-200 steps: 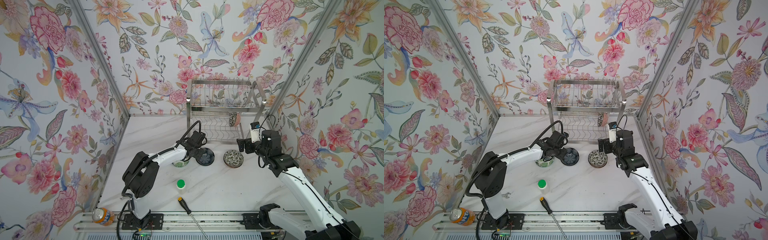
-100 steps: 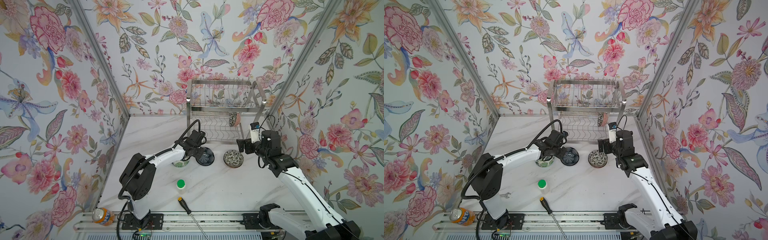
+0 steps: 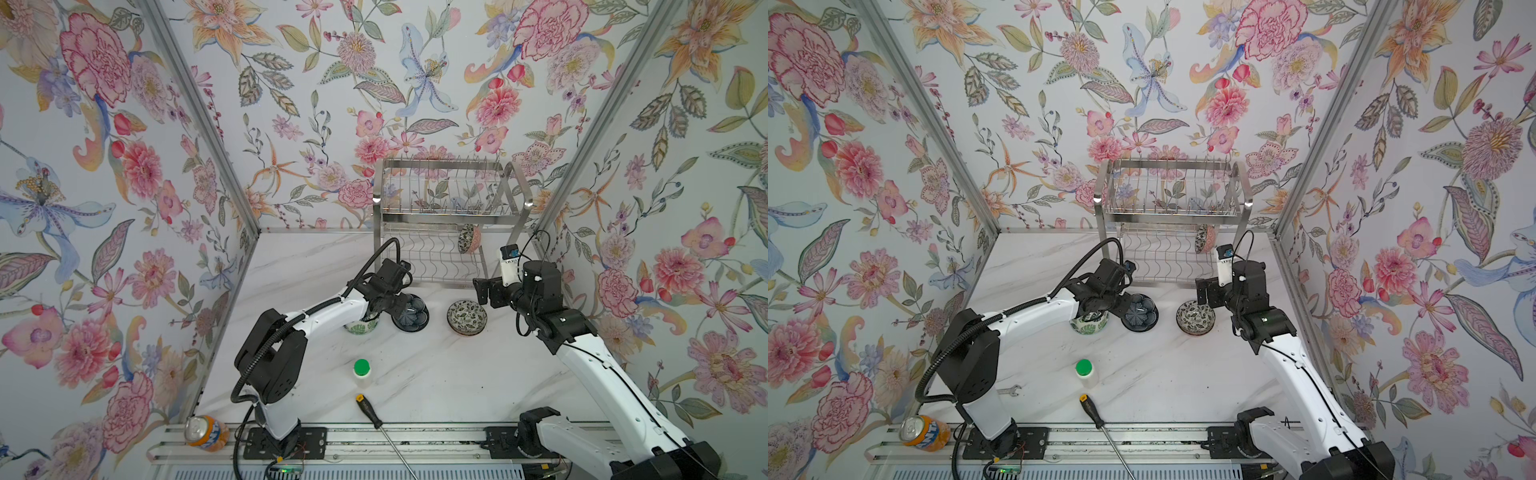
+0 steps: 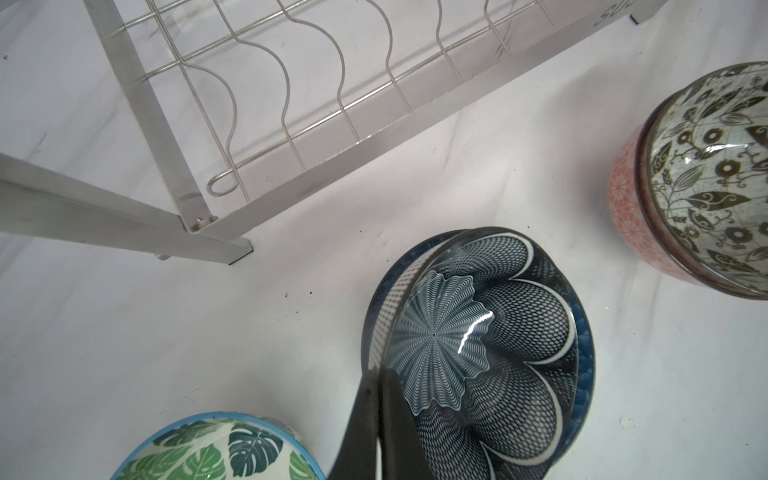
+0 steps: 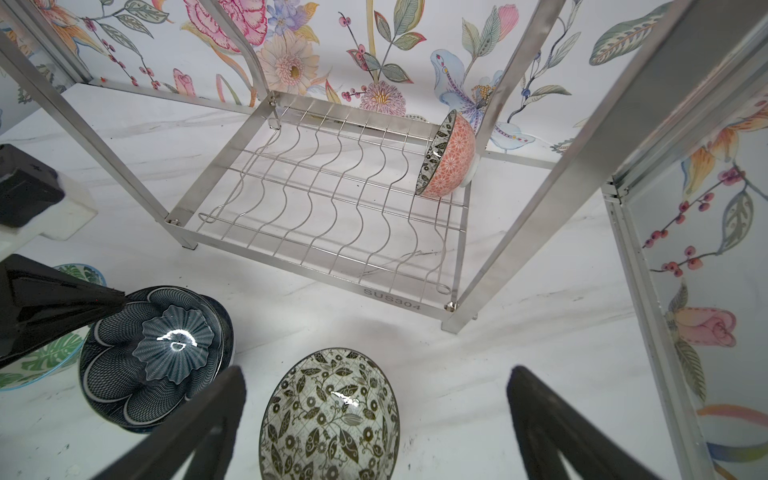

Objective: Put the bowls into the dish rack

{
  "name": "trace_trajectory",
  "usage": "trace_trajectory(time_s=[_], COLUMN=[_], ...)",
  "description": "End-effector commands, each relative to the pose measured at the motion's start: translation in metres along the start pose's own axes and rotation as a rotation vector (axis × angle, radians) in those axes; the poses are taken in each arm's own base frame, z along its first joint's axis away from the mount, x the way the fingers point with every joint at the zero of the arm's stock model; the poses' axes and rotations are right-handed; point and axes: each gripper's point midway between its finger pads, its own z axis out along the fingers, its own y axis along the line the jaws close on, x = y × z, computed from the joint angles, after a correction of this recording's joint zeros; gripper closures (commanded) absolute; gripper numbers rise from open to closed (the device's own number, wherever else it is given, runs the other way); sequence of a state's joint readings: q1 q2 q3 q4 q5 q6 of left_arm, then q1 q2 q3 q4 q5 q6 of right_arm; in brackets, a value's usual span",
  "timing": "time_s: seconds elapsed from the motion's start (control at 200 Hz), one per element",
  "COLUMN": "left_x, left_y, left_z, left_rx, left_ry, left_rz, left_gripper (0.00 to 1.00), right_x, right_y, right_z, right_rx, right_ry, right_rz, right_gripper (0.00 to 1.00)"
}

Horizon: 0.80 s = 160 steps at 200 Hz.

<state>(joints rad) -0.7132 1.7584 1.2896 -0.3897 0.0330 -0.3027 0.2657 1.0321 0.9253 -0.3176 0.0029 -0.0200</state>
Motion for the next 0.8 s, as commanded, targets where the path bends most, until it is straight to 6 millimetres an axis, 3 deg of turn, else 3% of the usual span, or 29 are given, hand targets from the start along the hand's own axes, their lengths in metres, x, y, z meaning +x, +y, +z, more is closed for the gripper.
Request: trace_trajectory(time_s=[0.0, 0.796], left_x=[-0.024, -0.041], left_y=[-0.002, -0.005], left_z=[-0.024, -0.044], left_rx=[0.035, 0.095], left_ry=[-0.085, -0.158], left_rz=[-0.005, -0.007], left_gripper=[1.00, 1.00], right_x=[0.000, 0.001], right_y=[0.000, 0.002], right_z=[0.001, 0.006], right_rx=[-0.009, -0.023], right_ry=[-0.005, 0.003], right_rz=[0.020, 0.022], right_gripper=[0.01, 0.01])
